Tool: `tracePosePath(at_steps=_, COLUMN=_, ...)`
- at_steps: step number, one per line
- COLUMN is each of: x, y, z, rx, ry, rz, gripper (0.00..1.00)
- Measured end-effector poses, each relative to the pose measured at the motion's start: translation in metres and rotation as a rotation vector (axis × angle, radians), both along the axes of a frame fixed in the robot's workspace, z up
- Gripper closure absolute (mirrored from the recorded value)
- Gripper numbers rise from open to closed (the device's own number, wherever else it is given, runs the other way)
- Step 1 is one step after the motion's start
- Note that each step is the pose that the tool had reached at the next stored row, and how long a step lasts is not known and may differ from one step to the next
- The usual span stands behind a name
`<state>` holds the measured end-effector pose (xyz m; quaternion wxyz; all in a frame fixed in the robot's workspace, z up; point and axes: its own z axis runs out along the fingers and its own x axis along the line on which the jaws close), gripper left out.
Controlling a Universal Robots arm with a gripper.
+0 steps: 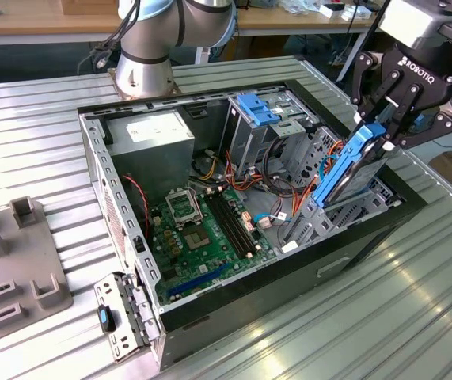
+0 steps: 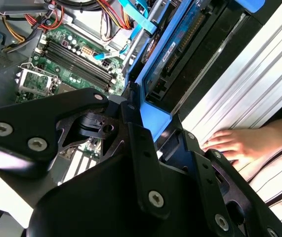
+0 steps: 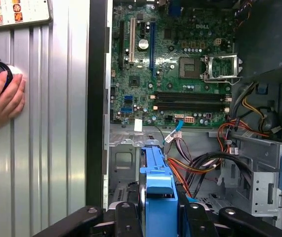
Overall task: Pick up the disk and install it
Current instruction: 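Insert the disk into the insertion slot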
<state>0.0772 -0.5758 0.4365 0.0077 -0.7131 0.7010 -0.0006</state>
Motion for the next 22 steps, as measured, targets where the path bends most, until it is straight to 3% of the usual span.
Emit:
tracePosePath(at_steps=7, x=0.0, y=-0.0002, z=-0.0172, rx=0.0, ry=0.0, rz=0.0, gripper=0.63)
tracePosePath(at_steps=9, x=0.0, y=-0.0004, z=-0.0247, rx=-0.0001, ry=0.0, rz=0.0, gripper=0.63)
tracePosePath(at_steps=14, x=0.0, y=-0.0007, z=-0.0346, rx=-0.0003, ry=0.0, rz=0.0, gripper=0.63)
tracePosePath(at_steps=17, x=0.0, y=-0.0011, z=-0.0456, rx=0.0, ry=0.0, rz=0.0, gripper=0.63)
tracePosePath(at_steps=22, x=0.0, y=-0.0014, z=-0.0538, rx=-0.0001, ry=0.0, rz=0.0, gripper=0.63)
